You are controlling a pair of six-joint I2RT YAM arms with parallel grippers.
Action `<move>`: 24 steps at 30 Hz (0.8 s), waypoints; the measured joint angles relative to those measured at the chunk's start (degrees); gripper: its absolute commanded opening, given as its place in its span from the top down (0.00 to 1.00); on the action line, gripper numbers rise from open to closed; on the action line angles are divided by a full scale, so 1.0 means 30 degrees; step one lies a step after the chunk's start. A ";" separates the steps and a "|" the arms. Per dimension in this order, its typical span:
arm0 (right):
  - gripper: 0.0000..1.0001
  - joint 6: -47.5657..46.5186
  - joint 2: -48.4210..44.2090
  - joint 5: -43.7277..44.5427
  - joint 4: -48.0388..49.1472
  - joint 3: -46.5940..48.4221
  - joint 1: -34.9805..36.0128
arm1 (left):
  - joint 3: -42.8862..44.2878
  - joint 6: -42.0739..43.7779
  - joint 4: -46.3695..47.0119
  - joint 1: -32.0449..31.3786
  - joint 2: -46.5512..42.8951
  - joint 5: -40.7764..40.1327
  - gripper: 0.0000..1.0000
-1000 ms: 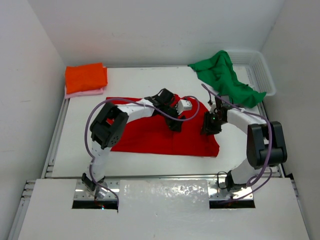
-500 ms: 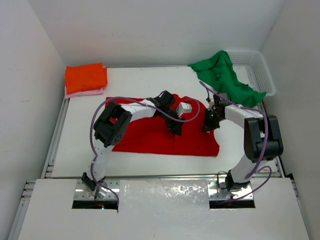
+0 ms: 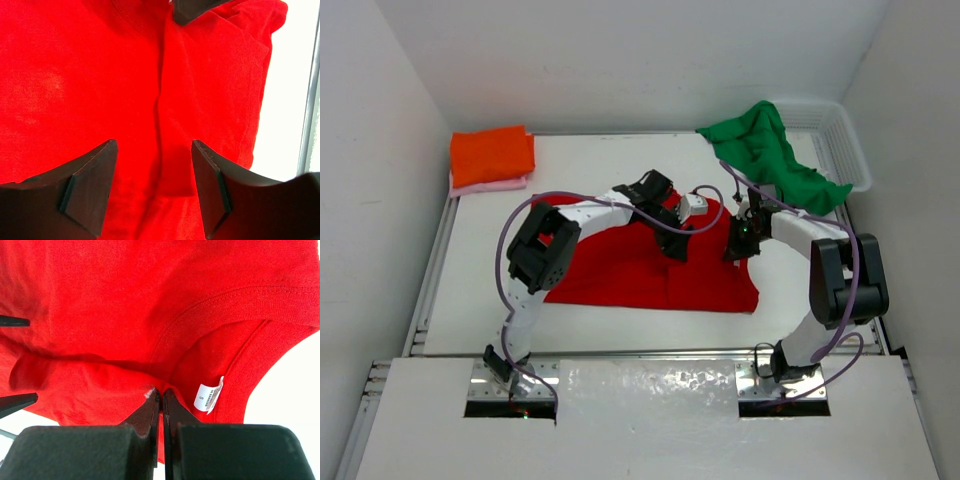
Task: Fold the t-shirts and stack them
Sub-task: Fold the flattened tshirt in 1/3 of the way
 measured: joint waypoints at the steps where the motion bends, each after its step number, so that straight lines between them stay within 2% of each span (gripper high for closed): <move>1: 1.00 0.0000 0.0000 0.0000 0.0015 -0.0015 0.0000 | 0.0102 0.0066 -0.0131 -0.0022 -0.0015 0.0000 0.42; 6: 1.00 0.0022 0.0000 -0.0029 0.0087 -0.0022 0.0000 | -0.0372 0.0561 -0.0780 -0.0342 -0.0029 -0.0495 0.43; 13: 1.00 0.0022 0.0000 -0.0146 0.0146 -0.0022 0.0000 | -0.1231 0.0809 -0.0772 -0.0772 -0.0029 -0.1654 0.53; 16: 1.00 0.0022 0.0000 -0.0146 0.0175 -0.0022 0.0000 | -0.1107 0.1137 -0.0860 -0.0772 -0.0029 -0.2535 0.65; 17: 1.00 0.0022 -0.0007 -0.0146 0.0197 -0.0022 0.0000 | -0.1078 0.1260 -0.0889 -0.0772 -0.0029 -0.2834 0.78; 19: 1.00 0.0029 -0.0066 -0.0124 0.0277 -0.0022 0.0000 | -0.1049 0.1494 -0.0998 -0.0772 -0.0029 -0.3402 0.89; 24: 1.00 0.0102 -0.0780 0.0029 0.0831 -0.0204 0.0000 | -0.0969 0.1639 -0.1209 -0.0765 -0.0029 -0.3847 0.90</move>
